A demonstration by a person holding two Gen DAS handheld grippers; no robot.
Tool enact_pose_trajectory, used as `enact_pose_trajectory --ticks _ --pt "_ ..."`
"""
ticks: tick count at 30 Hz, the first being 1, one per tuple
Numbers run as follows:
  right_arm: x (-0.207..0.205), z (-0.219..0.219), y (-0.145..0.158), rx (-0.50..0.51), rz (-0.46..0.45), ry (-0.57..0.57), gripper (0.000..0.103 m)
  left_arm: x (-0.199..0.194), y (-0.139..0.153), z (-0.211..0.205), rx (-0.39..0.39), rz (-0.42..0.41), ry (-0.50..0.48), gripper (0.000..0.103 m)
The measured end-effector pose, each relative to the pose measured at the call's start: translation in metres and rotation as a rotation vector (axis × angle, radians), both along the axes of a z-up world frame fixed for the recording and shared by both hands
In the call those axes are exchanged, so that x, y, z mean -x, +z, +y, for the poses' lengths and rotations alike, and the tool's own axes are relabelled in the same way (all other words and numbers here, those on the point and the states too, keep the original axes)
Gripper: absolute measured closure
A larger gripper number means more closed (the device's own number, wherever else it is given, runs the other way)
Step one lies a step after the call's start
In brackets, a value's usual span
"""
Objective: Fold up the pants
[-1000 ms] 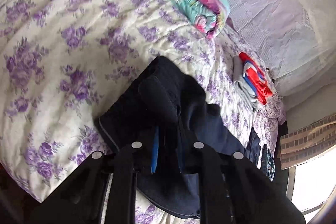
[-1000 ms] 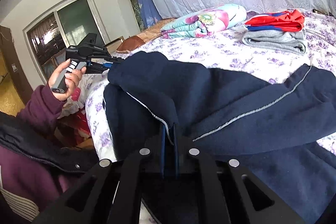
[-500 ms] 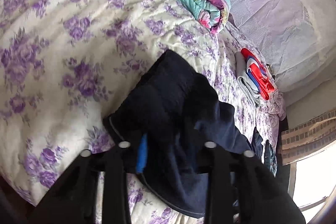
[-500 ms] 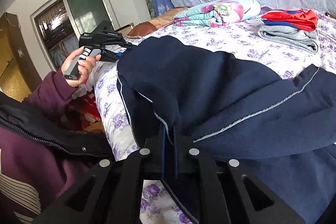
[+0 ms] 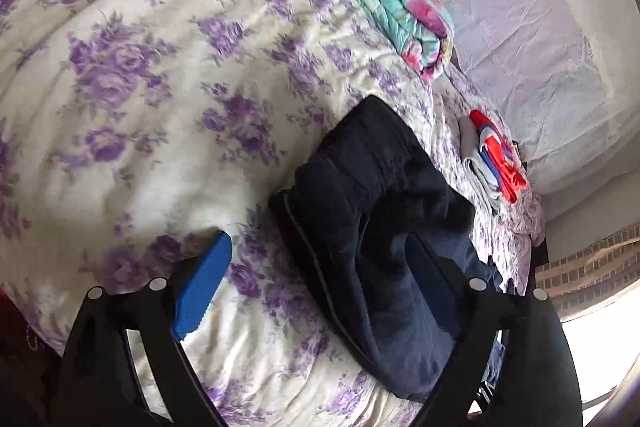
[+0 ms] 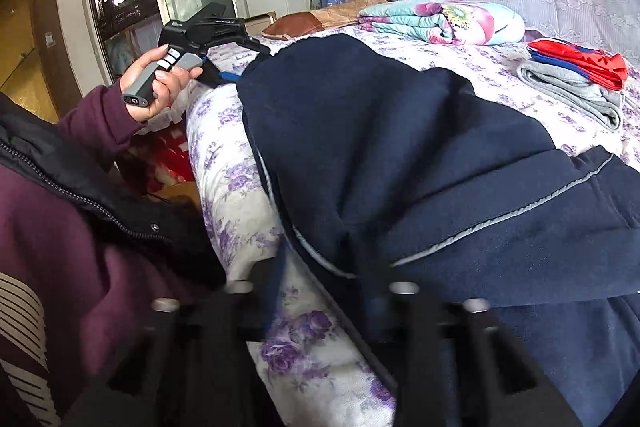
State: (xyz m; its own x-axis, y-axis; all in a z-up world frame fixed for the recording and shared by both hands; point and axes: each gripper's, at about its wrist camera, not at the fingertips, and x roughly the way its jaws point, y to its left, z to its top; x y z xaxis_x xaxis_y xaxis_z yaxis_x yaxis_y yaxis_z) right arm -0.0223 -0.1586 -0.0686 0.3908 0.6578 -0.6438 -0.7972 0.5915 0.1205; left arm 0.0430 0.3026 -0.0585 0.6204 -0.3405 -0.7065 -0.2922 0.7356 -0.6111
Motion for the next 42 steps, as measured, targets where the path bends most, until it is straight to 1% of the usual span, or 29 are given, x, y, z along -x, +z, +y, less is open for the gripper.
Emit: enact_pose_trajectory --ticks 2,6,7,10,11,12,13,14,15,16,17,19,20,21,22,23,24,25,26,28,30,31,32,33,34,36,37,39,42 --pt "0.000 -0.003 0.002 -0.025 0.015 0.002 0.047 0.005 0.001 0.001 0.007 -0.001 -0.016 0.018" --pt "-0.014 -0.013 0.024 -0.184 0.083 0.022 0.046 -0.009 -0.012 -0.009 0.055 0.006 -0.027 0.017" --pt "-0.018 -0.014 0.031 -0.211 0.087 0.025 0.046 -0.017 -0.016 -0.013 0.065 0.000 -0.030 0.013" --pt "-0.028 -0.015 0.048 -0.245 0.068 0.006 0.045 -0.045 -0.020 -0.024 0.062 -0.037 -0.028 0.006" --pt "-0.030 -0.015 0.051 -0.244 0.062 -0.007 0.045 -0.050 -0.022 -0.026 0.071 -0.044 -0.016 0.006" --pt "-0.033 -0.015 0.052 -0.242 0.061 -0.018 0.045 -0.054 -0.021 -0.027 0.079 -0.061 -0.006 0.010" --pt "-0.034 -0.016 0.053 -0.241 0.063 -0.027 0.045 -0.055 -0.019 -0.025 0.080 -0.077 0.016 0.045" --pt "-0.036 -0.016 0.053 -0.236 0.065 -0.041 0.045 -0.054 -0.015 -0.022 0.110 -0.105 0.021 0.061" --pt "-0.039 -0.016 0.052 -0.227 0.069 -0.055 0.045 -0.048 -0.009 -0.017 0.148 -0.143 0.036 0.062" --pt "-0.042 -0.016 0.050 -0.218 0.074 -0.066 0.045 -0.035 0.005 -0.013 0.134 -0.198 0.071 0.062" --pt "-0.045 -0.016 0.047 -0.203 0.080 -0.077 0.045 -0.020 0.019 -0.013 0.087 -0.247 0.101 0.062" --pt "-0.054 -0.012 0.034 -0.124 0.089 -0.124 0.045 0.012 0.032 -0.011 -0.009 -0.307 0.189 0.061" --pt "-0.060 -0.009 0.026 -0.087 0.108 -0.143 0.045 0.019 0.027 -0.009 -0.068 -0.282 0.231 0.060" --pt "-0.067 -0.009 0.017 -0.069 0.139 -0.153 0.045 0.016 0.012 -0.008 -0.134 -0.208 0.250 0.058" --pt "-0.072 -0.009 0.010 -0.067 0.169 -0.162 0.044 0.009 -0.011 -0.003 -0.140 -0.115 0.252 0.057" --pt "-0.076 -0.009 0.006 -0.069 0.187 -0.168 0.044 0.009 -0.029 0.004 -0.088 -0.081 0.250 0.058" --pt "-0.077 -0.009 0.005 -0.069 0.192 -0.171 0.044 0.014 -0.024 0.003 -0.113 -0.127 0.246 0.055" --pt "-0.077 -0.008 0.009 -0.069 0.192 -0.174 0.045 0.014 -0.017 0.001 -0.141 -0.123 0.235 0.053" --pt "-0.076 -0.008 0.014 -0.069 0.182 -0.182 0.045 0.013 -0.014 0.002 -0.128 -0.117 0.230 0.049" --pt "-0.073 -0.014 0.031 -0.062 0.115 -0.226 0.044 0.017 -0.007 0.012 -0.085 -0.122 0.234 0.033" --pt "-0.077 -0.027 0.054 -0.037 0.019 -0.346 0.028 0.024 0.005 0.019 -0.112 -0.120 0.249 0.029" --pt "-0.082 -0.038 0.066 -0.029 -0.029 -0.427 0.012 0.030 0.014 0.020 -0.136 -0.128 0.253 0.029" --pt "-0.090 -0.048 0.076 -0.012 -0.070 -0.512 0.003 0.037 0.024 0.020 -0.172 -0.138 0.268 0.028" --pt "-0.101 -0.056 0.083 0.013 -0.086 -0.580 0.003 0.053 0.036 0.018 -0.210 -0.155 0.285 0.023" --pt "-0.117 -0.061 0.085 0.056 -0.071 -0.631 0.003 0.061 0.047 0.016 -0.243 -0.177 0.299 0.017" --pt "-0.158 -0.064 0.080 0.170 0.008 -0.730 0.003 0.080 0.066 0.004 -0.292 -0.221 0.284 0.016" --pt "-0.181 -0.063 0.070 0.230 0.057 -0.777 0.003 0.081 0.073 -0.006 -0.308 -0.238 0.257 0.015" --pt "-0.217 -0.060 0.045 0.299 0.163 -0.832 0.003 0.077 0.079 -0.034 -0.320 -0.260 0.171 0.014" --pt "-0.256 -0.062 -0.004 0.387 0.295 -0.917 0.006 0.061 0.071 -0.084 -0.322 -0.268 0.027 0.013"
